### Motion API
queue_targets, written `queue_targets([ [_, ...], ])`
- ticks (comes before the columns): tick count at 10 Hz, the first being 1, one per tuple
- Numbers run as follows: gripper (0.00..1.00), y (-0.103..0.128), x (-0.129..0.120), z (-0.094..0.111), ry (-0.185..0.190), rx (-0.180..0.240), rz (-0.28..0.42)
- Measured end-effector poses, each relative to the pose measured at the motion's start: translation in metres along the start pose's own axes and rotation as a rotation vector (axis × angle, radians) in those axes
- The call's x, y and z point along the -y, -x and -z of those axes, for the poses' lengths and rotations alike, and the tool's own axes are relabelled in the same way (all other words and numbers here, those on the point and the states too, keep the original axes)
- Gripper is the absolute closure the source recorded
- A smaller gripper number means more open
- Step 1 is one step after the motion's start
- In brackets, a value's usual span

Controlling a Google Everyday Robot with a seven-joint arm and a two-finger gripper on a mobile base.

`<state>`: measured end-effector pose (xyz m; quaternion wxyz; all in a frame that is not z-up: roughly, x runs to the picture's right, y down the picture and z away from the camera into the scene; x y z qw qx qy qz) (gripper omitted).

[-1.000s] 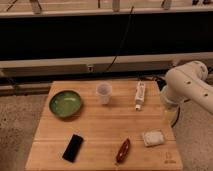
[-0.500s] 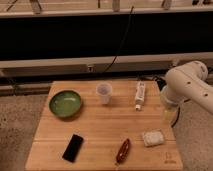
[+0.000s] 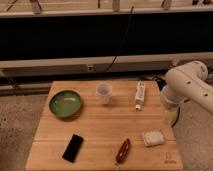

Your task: Pick up the ceramic cup

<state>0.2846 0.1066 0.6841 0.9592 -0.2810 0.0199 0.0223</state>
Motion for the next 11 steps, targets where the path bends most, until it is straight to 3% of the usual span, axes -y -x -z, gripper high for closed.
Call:
queue_targets([
  [6,0.2,0.007,0.006,0.0,-0.006,-0.007,0.015],
  [9,0.2,0.054,0.033,0.001,-0.021,-0.016,0.082],
  [11,0.2,0.069,0.047,0.003,-0.029,-0.028,0.115],
])
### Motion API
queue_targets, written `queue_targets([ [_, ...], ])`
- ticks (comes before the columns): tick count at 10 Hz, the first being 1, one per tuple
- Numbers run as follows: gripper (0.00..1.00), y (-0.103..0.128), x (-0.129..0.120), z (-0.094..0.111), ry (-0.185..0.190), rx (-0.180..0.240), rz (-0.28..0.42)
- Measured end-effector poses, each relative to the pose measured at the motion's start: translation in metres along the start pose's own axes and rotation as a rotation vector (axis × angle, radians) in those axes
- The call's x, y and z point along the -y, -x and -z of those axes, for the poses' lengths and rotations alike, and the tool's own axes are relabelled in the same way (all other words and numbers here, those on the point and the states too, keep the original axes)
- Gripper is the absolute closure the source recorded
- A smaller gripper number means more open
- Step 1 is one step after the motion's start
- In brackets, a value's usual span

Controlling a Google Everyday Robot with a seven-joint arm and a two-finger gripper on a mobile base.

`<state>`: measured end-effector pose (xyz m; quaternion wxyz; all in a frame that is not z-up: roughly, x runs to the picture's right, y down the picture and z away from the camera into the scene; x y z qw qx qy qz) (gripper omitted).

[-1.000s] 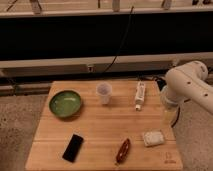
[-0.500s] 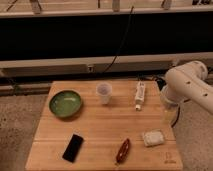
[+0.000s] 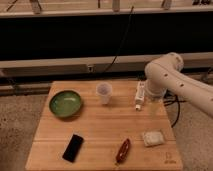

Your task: Pick up the ceramic cup

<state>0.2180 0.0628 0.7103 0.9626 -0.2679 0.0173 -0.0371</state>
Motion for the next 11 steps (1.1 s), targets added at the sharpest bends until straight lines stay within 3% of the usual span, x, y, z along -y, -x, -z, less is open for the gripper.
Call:
queue_targets([
  [4,0.2,0.019,0.025,0.002,-0.021,-0.031,0.079],
  [7,0.2,0.048,0.051,0.001,-0.052,-0.039,0.167],
  [11,0.2,0.077,0.063,-0.008,-0.059,-0.027,0.237],
])
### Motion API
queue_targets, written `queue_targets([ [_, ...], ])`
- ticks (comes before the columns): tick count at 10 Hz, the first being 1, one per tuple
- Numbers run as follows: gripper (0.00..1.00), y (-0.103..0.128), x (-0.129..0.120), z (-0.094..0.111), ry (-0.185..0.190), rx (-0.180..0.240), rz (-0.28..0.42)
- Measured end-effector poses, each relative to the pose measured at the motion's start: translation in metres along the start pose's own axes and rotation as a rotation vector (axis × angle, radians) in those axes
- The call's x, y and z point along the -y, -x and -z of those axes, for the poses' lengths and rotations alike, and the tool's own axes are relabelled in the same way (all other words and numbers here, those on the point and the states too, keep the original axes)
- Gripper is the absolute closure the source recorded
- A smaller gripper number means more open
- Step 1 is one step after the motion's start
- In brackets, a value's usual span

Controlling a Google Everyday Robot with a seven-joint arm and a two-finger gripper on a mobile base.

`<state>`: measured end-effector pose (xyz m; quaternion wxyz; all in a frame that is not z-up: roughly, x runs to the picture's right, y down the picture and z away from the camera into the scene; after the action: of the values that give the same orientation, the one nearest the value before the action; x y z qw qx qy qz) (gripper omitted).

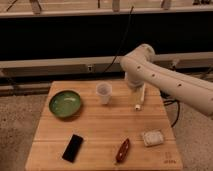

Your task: Pick up the ceramic cup

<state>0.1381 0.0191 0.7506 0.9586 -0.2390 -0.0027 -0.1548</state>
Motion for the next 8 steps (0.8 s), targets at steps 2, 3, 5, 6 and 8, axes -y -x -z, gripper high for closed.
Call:
queue_targets([
  [2,0.2,0.019,0.012,-0.009,-0.004,0.008,0.051],
  [3,0.2,0.025,0.016,-0.012,-0.006,0.013,0.065],
  [5,0.2,0.032,0.025,-0.02,-0.007,0.022,0.097],
  [6,0.2,0.042,0.029,-0.021,-0.006,0.029,0.112],
  [8,0.2,0.054,0.034,-0.028,-0.002,0.04,0.135],
])
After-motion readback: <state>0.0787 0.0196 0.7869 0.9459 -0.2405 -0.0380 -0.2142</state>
